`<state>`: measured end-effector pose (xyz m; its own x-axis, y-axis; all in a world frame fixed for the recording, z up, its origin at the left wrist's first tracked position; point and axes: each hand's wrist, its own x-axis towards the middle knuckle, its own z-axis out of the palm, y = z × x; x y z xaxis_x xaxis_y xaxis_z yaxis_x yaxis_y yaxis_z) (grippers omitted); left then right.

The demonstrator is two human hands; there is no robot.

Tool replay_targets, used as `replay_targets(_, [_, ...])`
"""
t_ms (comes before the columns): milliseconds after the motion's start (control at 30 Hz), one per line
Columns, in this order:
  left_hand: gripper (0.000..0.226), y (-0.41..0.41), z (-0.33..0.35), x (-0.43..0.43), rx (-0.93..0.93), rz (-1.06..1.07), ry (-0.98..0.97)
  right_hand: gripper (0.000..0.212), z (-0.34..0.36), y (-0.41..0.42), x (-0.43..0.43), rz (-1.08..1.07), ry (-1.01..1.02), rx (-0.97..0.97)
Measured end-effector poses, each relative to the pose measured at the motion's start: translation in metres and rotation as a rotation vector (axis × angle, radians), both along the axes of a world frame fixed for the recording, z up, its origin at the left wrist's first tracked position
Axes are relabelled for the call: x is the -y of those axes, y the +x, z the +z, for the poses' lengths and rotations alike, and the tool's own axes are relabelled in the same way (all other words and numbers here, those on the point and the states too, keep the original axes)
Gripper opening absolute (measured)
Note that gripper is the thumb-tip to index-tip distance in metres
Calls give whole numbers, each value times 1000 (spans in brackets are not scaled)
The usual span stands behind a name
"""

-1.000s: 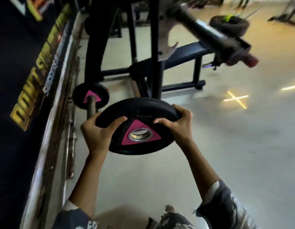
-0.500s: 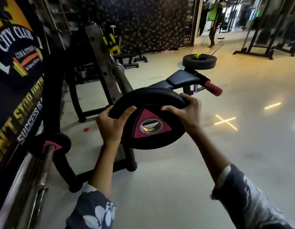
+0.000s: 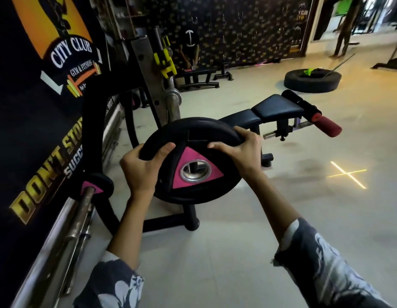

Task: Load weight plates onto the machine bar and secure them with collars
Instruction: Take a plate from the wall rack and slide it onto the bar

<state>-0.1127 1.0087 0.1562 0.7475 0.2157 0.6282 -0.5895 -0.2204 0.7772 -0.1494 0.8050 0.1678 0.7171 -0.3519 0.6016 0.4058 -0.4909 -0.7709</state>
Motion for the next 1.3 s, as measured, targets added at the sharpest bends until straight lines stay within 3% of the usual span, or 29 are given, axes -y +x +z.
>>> replay_targets(200, [28, 0, 1, -13, 27, 33, 29, 32, -7, 9, -11, 48, 49, -3])
replay_targets(367, [24, -2, -10, -26, 9, 5, -7, 37, -12, 14, -25, 112, 69, 1])
replay_targets(533, [36, -3, -20, -33, 15, 21, -13, 40, -23, 18, -34, 152, 51, 15])
replay_targets(900, [37, 14, -6, -30, 23, 32, -24, 46, -6, 32, -27, 79, 32, 26])
replay_targets(967, [41, 24, -3, -28, 6, 31, -33, 54, -4, 41, -25, 78, 19, 2])
replay_targets(1300, [41, 67, 2, -21, 98, 128, 194, 60, -19, 91, -20, 55, 37, 12])
